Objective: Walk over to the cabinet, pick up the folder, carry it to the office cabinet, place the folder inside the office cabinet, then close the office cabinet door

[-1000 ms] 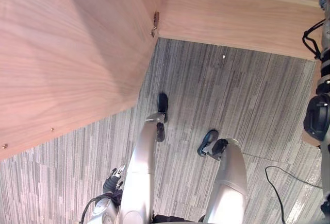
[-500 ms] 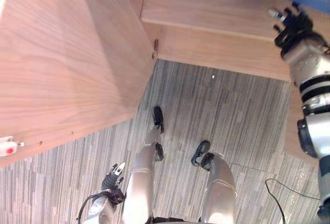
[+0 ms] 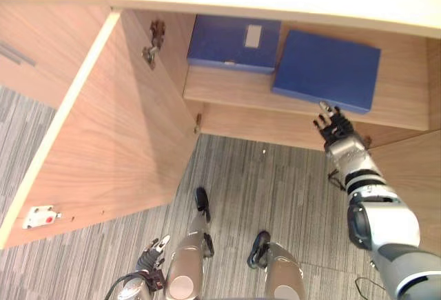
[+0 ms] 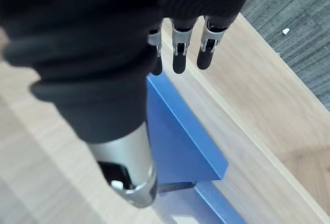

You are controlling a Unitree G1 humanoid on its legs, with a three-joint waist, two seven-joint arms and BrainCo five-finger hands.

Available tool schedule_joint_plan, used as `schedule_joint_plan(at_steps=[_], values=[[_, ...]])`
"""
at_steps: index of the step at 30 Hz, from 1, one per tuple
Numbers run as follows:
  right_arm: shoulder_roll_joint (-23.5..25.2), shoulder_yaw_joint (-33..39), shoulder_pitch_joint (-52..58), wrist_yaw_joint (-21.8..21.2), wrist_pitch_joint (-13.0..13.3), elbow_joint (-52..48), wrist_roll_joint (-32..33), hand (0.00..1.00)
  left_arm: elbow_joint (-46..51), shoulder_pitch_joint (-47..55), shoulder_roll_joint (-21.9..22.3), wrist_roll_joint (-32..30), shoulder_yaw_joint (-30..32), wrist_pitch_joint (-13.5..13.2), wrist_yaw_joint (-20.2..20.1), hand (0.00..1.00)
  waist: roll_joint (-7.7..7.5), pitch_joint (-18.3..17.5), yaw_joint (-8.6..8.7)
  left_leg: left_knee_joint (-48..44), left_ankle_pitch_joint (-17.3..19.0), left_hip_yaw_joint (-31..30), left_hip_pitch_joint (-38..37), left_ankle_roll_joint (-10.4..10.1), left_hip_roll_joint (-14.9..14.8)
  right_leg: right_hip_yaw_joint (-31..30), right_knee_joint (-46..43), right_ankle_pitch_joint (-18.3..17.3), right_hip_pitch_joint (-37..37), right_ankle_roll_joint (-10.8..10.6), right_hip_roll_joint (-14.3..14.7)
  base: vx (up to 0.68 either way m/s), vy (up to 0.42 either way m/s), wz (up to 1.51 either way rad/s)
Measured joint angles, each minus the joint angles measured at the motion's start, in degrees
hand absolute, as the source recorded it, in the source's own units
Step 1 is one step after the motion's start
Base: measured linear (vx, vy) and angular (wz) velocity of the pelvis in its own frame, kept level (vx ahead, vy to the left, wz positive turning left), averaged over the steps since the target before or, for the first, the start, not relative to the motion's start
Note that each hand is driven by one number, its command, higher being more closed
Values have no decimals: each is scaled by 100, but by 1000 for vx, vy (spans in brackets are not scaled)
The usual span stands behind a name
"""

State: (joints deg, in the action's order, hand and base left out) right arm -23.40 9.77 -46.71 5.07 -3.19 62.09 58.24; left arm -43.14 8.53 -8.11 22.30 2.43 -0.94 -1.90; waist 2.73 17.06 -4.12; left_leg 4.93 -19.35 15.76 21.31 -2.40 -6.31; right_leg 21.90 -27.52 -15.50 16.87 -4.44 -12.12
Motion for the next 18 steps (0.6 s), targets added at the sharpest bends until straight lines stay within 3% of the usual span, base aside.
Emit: schedule_joint_plan(at_steps=[5, 10, 18], values=[[318, 1494, 782, -82, -13, -372, -212, 0, -104, 30, 120, -179, 224, -3, -69, 0, -10, -139, -20, -2, 126, 81, -346, -55, -48, -134, 377, 167, -351, -62, 101, 32, -66, -17], [624, 2206, 1338, -154, 13, -679, -468, 0, -179, 88, 163, -288, 334, -7, -70, 0, -6, -278, -27, -2, 202, 101, -556, -126, -73, -210, 724, 334, -629, -91, 188, 35, -22, -13], [1941, 2273, 3361, -373, 51, -556, -1008, 0, -876, 80, 227, -877, 617, -25, -79, 0, -19, -695, 11, 2, 464, 231, -1090, -99, -82, -432, 1729, 787, -1409, -149, 395, 31, -12, -19]])
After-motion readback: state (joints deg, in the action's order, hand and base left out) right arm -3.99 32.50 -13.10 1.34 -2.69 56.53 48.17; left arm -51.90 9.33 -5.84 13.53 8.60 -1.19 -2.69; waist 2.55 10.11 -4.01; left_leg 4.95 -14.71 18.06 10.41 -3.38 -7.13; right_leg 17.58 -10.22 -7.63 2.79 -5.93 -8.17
